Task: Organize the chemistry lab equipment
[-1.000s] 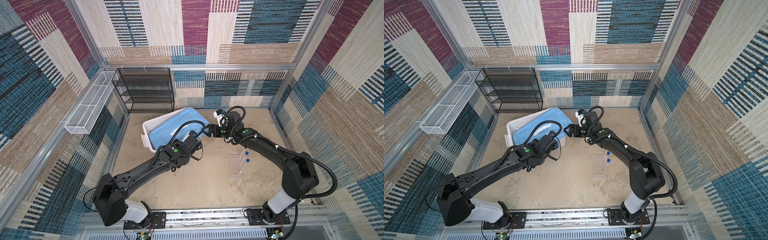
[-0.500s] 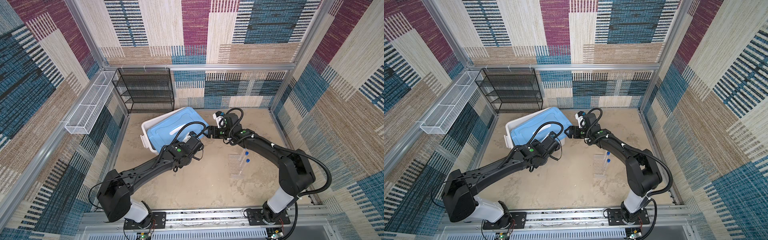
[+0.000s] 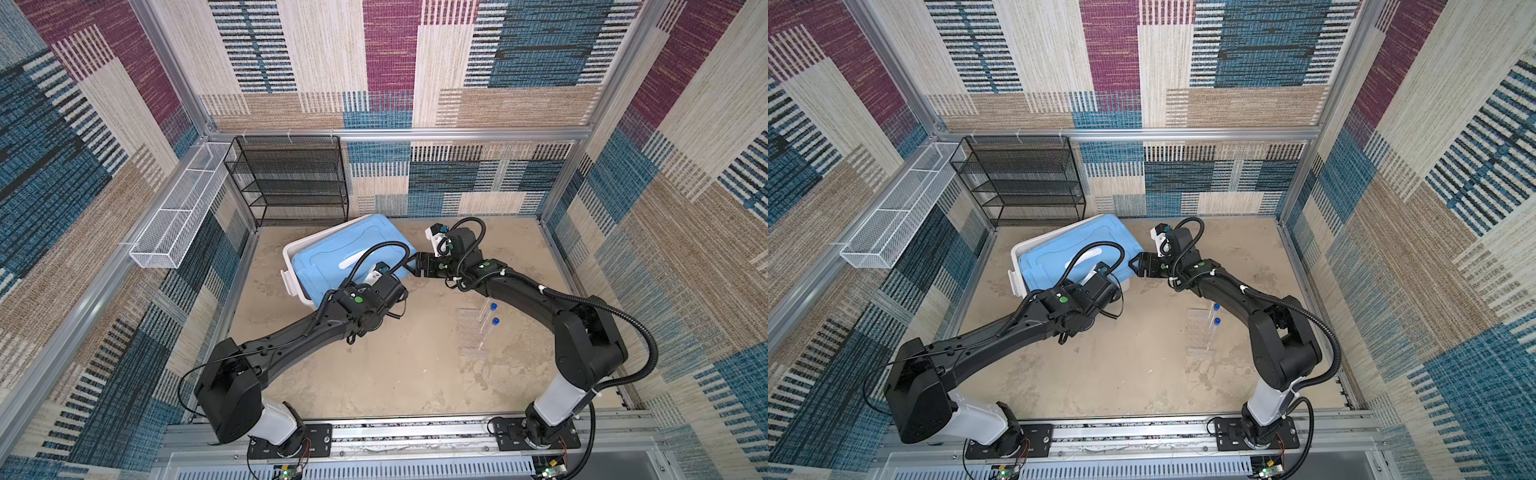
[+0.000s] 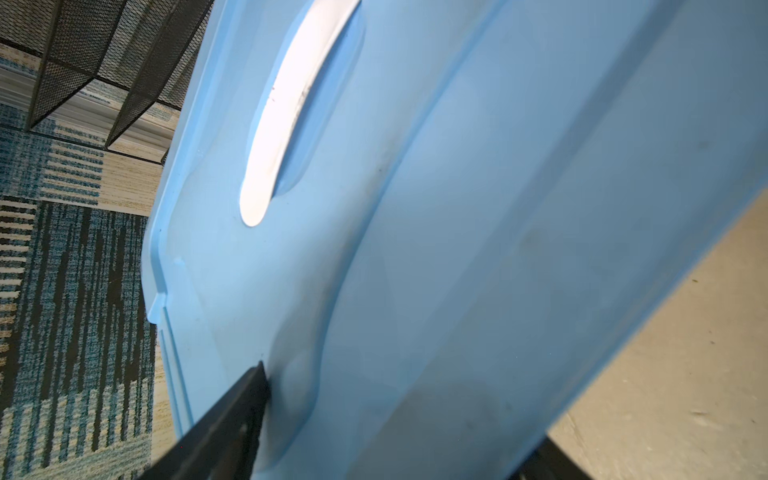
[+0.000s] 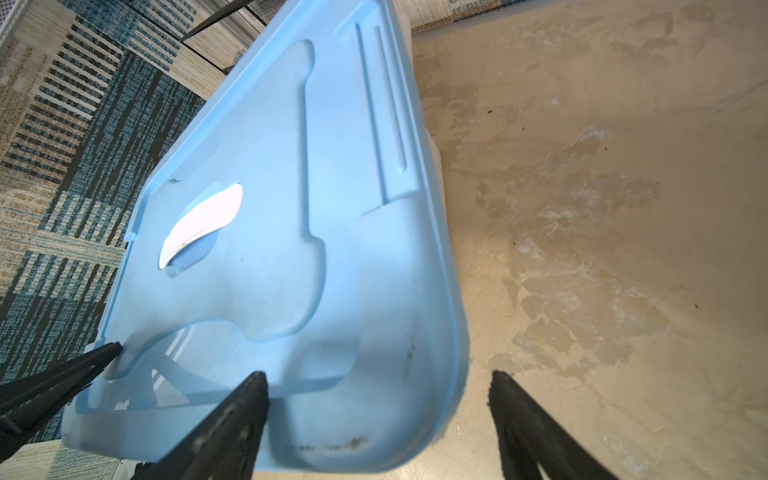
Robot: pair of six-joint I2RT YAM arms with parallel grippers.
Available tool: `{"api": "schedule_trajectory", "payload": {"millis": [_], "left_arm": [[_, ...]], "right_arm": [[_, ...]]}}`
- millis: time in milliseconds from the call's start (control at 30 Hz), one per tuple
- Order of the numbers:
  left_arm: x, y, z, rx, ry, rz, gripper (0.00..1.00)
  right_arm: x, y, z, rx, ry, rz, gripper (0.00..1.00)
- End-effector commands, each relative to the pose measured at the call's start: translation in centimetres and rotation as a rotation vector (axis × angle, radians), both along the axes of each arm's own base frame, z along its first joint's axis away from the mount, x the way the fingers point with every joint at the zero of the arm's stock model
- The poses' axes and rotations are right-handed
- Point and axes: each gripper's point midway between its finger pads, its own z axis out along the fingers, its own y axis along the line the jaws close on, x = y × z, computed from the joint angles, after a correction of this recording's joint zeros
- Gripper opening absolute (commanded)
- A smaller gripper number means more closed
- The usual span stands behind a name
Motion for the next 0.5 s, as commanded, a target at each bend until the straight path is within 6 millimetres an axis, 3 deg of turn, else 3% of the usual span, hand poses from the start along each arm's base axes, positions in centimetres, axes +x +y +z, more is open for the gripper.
{"api": "schedule_trajectory", "payload": {"millis": [0, 267, 467], "left_arm": [[-1.2, 0.1, -1.7, -0.041, 0.080, 0.029, 0.77], [-1.5, 1.4, 0.0, -0.043, 0.035, 0.075, 0.75], [-1.9, 1.8, -0.1, -0.045, 0.034, 0.081, 0.75]], "right_arm": [[0.0, -0.3, -0.3, 0.003, 0.002, -0.022, 0.84], [-0.4, 0.6, 2.6, 0.064, -0.046, 0.030, 0.83], [-0.7, 1.1, 4.3, 0.105, -0.092, 0.053, 0.83]]}}
